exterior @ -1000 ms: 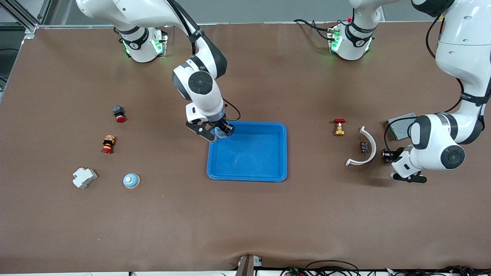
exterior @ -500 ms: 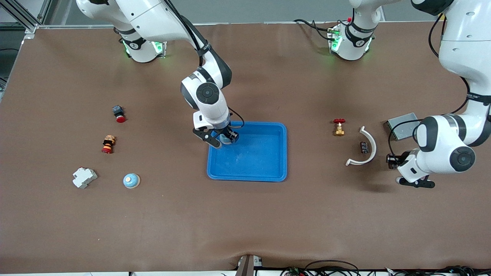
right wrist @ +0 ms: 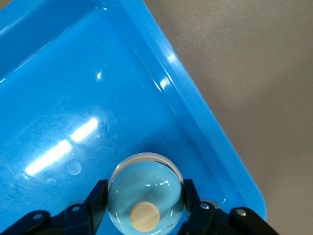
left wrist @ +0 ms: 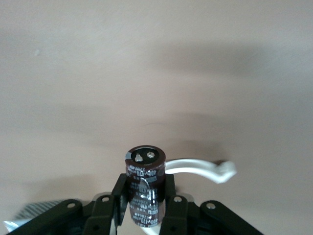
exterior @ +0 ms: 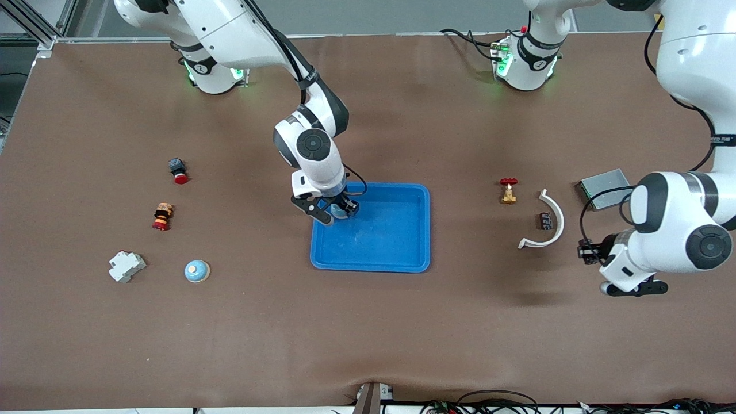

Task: Place electrolytic capacitor and blue bell in tray
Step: 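Lower the bell into the tray while the left gripper carries the capacitor over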

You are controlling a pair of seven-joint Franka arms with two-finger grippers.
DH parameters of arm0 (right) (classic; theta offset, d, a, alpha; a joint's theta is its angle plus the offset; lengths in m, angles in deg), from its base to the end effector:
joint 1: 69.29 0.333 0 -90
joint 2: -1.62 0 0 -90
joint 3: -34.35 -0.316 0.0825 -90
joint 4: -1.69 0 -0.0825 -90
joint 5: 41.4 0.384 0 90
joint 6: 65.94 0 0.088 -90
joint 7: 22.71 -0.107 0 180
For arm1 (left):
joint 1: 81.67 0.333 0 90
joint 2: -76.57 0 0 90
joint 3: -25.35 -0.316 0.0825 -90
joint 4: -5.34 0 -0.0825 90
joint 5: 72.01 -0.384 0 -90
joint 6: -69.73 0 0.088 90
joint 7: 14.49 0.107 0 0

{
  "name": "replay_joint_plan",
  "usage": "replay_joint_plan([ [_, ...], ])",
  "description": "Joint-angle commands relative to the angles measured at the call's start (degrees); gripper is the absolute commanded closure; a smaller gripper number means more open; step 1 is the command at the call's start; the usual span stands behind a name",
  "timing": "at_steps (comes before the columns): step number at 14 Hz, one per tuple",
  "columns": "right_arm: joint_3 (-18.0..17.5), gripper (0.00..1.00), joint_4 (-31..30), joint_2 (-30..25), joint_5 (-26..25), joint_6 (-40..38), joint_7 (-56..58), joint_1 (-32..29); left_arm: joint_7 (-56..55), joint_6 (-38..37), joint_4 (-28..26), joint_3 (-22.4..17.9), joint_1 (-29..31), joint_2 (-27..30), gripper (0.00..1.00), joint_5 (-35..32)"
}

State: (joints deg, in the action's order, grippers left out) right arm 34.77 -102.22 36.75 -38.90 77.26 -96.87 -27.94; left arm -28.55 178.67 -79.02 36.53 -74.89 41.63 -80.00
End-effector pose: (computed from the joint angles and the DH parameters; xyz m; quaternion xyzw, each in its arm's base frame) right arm 0.4977 0.4317 0.2077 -0.9528 0.3013 -0.0097 0.0369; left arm 0.6914 -0.0213 0.3135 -0.9941 -0.0682 0.0818 0.0203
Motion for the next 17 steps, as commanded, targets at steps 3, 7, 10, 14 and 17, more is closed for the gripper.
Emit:
replay_joint_plan([
  [3, 1.0, 1.00, 3.4, 2.2, -2.3, -0.7, -3.5, 1.5, -22.8, -1.6, 4.5, 0.0, -6.8, 0.7, 1.00, 3.9],
  [7, 1.2, 1.00, 3.4, 3.4, -3.5, -0.6, -3.6, 1.5, -34.1, -1.6, 4.6, 0.0, -13.0, 1.0, 1.00, 3.9],
  [10, 1.7, 1.00, 3.8, 4.2, -4.8, -0.6, -5.0, 1.5, -40.0, -2.2, 4.3, 0.1, -17.2, 1.0, 1.00, 4.0],
  [14, 1.6, 0.39, 4.7, 5.0, -5.0, -0.5, -5.6, 1.5, -48.2, -2.7, 4.2, 0.1, -23.8, 0.8, 1.00, 4.1],
  [17, 1.6, 0.00, 5.9, 4.9, -5.0, -1.0, -7.9, 1.5, -53.0, -2.7, 3.7, 0.3, -28.3, -1.1, 1.00, 4.0],
])
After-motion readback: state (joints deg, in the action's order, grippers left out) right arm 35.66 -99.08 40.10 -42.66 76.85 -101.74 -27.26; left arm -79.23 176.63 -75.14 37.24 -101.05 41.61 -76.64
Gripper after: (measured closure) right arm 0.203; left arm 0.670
